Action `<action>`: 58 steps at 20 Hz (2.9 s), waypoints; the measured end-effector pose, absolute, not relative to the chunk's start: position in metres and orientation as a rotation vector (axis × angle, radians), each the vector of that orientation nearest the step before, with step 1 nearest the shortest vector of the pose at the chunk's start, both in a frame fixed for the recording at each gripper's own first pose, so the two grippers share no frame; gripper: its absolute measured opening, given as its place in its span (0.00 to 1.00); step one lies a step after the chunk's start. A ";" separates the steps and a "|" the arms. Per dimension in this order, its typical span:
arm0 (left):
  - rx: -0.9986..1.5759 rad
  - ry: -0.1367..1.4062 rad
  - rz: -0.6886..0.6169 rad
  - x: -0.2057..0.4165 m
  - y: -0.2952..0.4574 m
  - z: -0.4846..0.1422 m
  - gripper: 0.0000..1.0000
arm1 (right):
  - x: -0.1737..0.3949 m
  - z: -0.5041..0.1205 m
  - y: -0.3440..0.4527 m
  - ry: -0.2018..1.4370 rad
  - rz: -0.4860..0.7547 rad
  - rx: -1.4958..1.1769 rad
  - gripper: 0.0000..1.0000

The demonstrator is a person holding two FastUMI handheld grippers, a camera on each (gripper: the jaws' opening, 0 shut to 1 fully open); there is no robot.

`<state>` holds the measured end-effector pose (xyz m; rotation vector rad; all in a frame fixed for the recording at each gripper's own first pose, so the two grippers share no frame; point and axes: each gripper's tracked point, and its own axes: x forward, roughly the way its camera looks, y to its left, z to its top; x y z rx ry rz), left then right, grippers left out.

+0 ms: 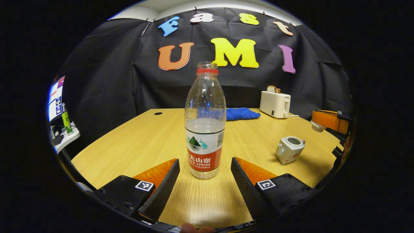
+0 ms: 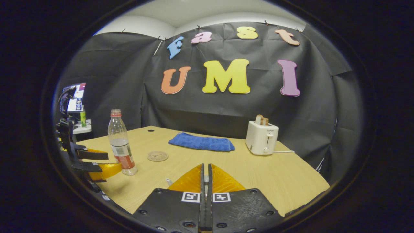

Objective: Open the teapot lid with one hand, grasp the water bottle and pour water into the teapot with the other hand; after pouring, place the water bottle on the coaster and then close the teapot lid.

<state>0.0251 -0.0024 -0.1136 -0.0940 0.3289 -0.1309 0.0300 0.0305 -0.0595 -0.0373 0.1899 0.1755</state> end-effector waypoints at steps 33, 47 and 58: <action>0.621 0.568 -0.334 0.030 0.003 -0.105 0.76 | 0.009 -0.070 -0.027 0.222 0.151 0.005 0.00; 1.219 0.510 -0.376 0.039 -0.040 -0.083 0.75 | -0.001 -0.084 -0.066 0.233 0.127 0.047 0.00; 1.490 0.550 -0.336 0.055 -0.038 -0.072 0.75 | -0.006 -0.089 -0.083 0.234 0.113 0.066 0.00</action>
